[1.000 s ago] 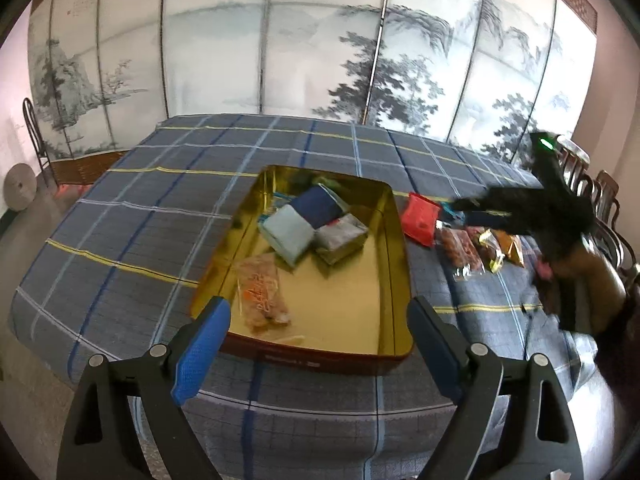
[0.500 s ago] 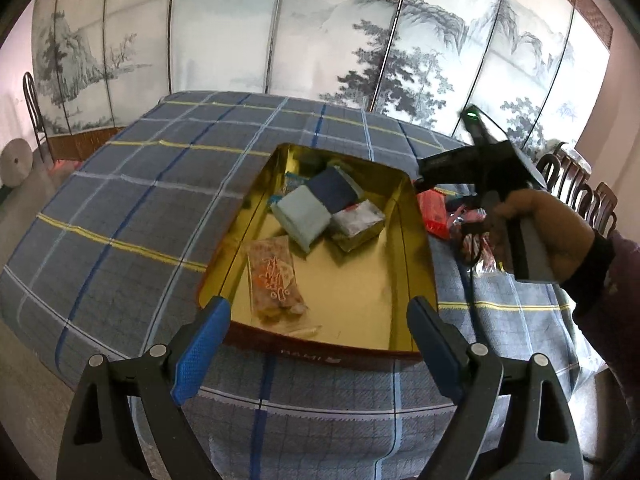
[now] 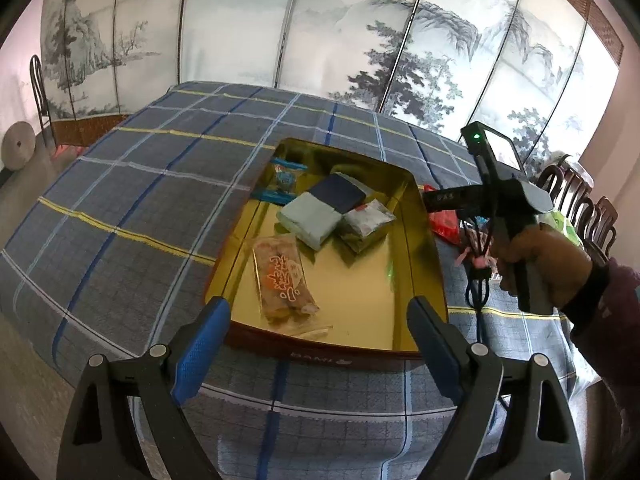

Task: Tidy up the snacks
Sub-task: 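Grasp the red rectangular packet with the right tool, then grasp the clear bag of orange peanuts with the left tool while the right tool holds the red packet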

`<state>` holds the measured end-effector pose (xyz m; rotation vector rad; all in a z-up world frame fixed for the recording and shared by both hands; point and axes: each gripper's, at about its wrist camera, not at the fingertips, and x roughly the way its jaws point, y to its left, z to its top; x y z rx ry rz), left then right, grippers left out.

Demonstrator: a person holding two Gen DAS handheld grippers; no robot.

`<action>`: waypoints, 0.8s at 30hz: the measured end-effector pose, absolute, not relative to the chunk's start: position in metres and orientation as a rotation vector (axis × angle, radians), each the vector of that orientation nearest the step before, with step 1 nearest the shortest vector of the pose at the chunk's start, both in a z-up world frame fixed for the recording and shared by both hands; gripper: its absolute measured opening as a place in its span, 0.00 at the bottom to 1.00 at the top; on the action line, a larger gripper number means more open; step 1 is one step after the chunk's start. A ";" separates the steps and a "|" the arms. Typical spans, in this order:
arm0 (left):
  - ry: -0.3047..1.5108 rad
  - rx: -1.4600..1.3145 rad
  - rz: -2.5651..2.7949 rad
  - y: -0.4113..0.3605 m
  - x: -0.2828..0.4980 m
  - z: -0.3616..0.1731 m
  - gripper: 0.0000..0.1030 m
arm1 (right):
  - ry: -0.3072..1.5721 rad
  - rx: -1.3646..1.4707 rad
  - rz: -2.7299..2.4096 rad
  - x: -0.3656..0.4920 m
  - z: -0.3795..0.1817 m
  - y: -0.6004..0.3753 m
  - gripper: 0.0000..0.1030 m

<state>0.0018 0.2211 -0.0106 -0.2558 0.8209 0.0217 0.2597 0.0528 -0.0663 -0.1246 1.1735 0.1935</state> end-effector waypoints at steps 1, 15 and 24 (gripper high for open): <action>0.824 -0.258 0.019 0.220 0.002 -0.011 0.85 | 1.152 -0.153 0.201 0.256 -0.067 0.058 0.78; 0.809 -0.213 0.052 0.213 0.002 -0.001 0.85 | 1.086 -0.118 0.459 0.238 -0.039 0.043 0.45; 0.814 -0.103 -0.052 0.169 0.009 0.011 0.85 | 0.937 0.148 0.402 0.157 0.023 -0.086 0.45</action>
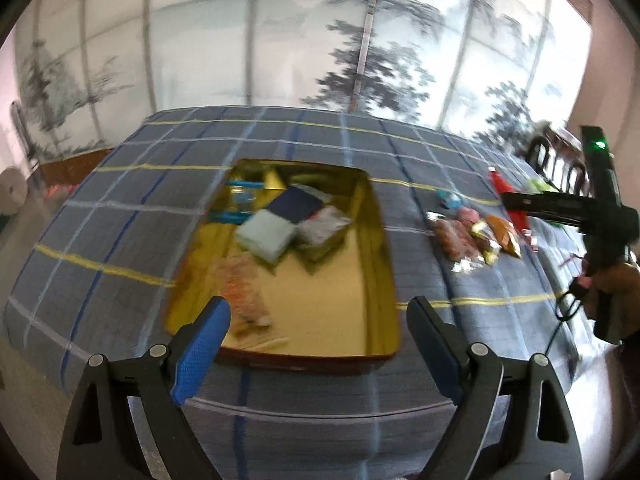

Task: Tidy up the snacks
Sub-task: 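Grasp the clear bag of orange peanuts with the left tool while the right tool holds the red packet, then carry the peanut bag into the gold tin and open the left tool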

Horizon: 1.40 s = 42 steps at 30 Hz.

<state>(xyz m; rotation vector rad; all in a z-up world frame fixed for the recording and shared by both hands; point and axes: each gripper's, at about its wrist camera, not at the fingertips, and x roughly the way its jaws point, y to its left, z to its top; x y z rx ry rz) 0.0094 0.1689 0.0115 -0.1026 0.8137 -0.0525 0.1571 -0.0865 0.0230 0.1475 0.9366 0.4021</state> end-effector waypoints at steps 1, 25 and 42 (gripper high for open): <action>0.822 -0.102 -0.074 0.163 0.012 0.013 0.85 | 0.930 0.147 0.367 0.150 0.024 -0.104 0.45; 1.118 0.033 -0.363 0.008 0.173 -0.042 0.76 | 0.893 0.081 0.012 0.108 -0.053 -0.270 0.45; 1.127 0.065 -0.260 0.002 0.172 -0.063 0.33 | 0.882 0.103 0.018 0.108 -0.064 -0.276 0.45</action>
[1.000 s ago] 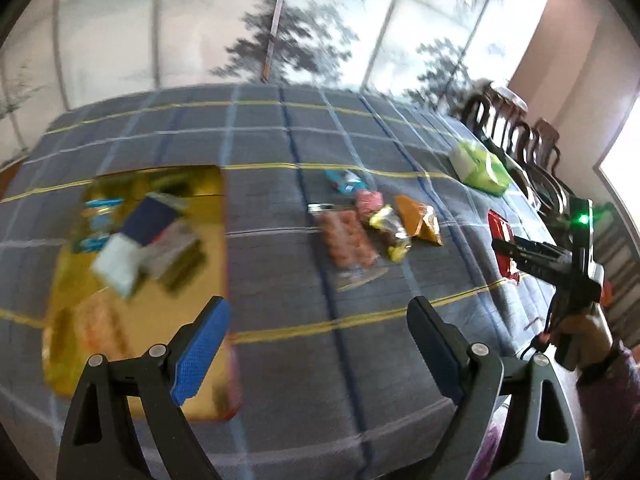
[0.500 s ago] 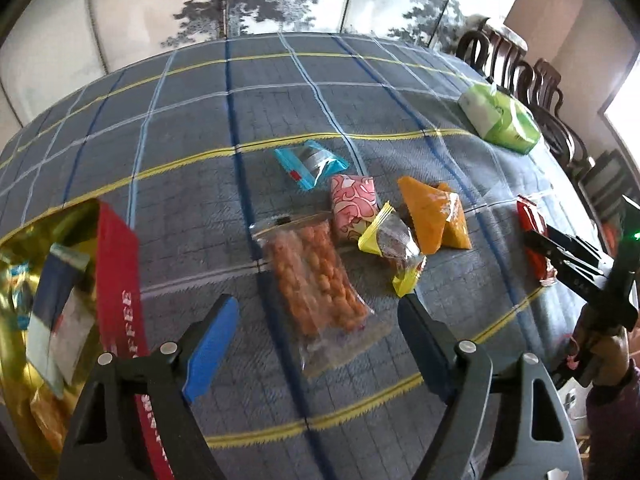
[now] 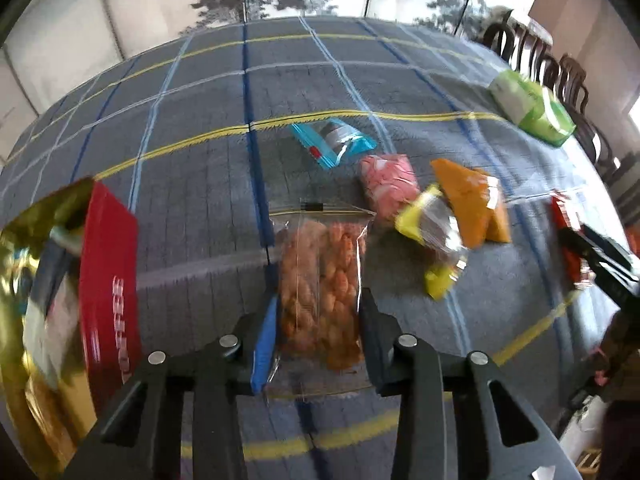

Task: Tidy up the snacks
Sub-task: 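Carry the peanut bag into the gold tin and open the left tool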

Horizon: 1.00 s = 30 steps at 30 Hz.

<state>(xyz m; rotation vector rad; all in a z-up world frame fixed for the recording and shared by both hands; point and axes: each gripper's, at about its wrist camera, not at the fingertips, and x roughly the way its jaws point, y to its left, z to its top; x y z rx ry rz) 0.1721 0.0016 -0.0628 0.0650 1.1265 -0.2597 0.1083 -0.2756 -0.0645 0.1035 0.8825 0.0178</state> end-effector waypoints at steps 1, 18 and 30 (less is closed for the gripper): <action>1.113 0.064 -0.253 0.002 0.164 -0.058 0.33 | 0.882 0.101 0.016 0.108 -0.065 -0.276 0.45; 0.974 -0.084 -0.188 0.066 0.051 0.015 0.33 | 0.884 0.071 -0.007 0.108 -0.065 -0.269 0.45; 0.919 -0.172 -0.059 0.142 0.034 0.025 0.33 | 0.886 0.046 -0.021 0.107 -0.064 -0.266 0.45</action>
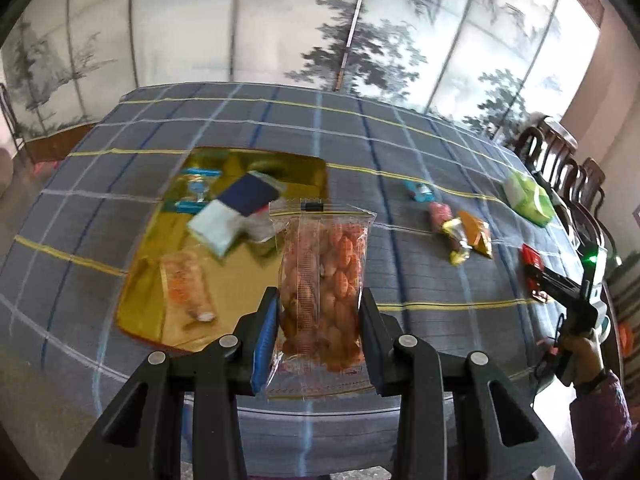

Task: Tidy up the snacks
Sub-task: 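Carry the peanut bag into the gold tin and open the left tool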

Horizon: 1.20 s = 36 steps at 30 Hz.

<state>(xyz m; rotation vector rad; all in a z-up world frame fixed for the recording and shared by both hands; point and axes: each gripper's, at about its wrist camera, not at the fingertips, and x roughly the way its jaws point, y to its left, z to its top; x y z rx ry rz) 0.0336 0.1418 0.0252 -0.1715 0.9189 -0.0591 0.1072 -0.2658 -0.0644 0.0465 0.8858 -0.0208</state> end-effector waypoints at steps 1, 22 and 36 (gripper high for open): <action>0.911 -0.171 -0.051 0.146 0.033 0.025 0.33 | 0.886 0.047 -0.021 0.107 -0.064 -0.266 0.45; 0.929 -0.099 0.006 0.158 0.056 -0.001 0.34 | 0.885 0.047 -0.021 0.108 -0.065 -0.266 0.45; 0.948 -0.071 0.025 0.158 0.066 -0.016 0.34 | 0.884 0.048 -0.023 0.108 -0.065 -0.266 0.45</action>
